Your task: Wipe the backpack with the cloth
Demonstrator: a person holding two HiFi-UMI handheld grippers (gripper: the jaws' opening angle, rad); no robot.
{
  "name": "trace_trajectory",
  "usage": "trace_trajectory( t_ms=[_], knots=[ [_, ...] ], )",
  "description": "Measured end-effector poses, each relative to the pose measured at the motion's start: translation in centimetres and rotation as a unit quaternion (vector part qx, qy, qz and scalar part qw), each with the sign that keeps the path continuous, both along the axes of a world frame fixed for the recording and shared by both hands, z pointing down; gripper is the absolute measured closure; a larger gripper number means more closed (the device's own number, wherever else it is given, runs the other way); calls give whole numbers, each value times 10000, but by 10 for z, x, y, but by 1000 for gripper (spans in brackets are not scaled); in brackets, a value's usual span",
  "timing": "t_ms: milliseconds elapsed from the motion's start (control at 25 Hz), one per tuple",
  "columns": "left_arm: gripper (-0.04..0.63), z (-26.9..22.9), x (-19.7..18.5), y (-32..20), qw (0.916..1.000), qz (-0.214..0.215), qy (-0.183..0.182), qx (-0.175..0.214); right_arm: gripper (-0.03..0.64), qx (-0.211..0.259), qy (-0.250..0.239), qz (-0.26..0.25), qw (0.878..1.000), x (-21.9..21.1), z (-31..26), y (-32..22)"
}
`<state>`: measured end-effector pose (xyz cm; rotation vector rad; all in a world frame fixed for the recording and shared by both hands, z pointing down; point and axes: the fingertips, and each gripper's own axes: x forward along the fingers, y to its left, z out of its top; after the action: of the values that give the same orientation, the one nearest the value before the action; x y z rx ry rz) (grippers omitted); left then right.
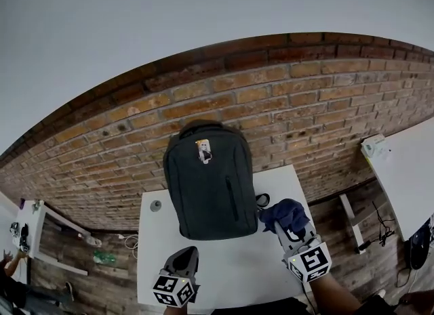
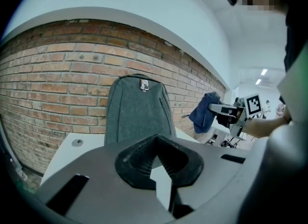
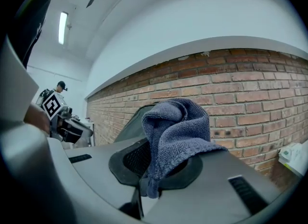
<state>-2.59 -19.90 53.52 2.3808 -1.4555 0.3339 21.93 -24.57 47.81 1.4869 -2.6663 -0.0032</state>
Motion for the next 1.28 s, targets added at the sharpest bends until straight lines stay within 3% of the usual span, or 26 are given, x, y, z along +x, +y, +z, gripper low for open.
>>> trace_trajectory(
  t_ms=[560,800,1280],
  knots=[
    [604,-4,3,27,9998,127,119,108,578,-272,-123,-201,9994,-24,8,35],
    [604,0,-31,64,9996,52,186,183,578,-500,-602,-76,9969,-42,6,72],
    [604,19,-101,182,9992,-50,300,242,578,-486,-585,18,9971,-98,14,188]
  ],
)
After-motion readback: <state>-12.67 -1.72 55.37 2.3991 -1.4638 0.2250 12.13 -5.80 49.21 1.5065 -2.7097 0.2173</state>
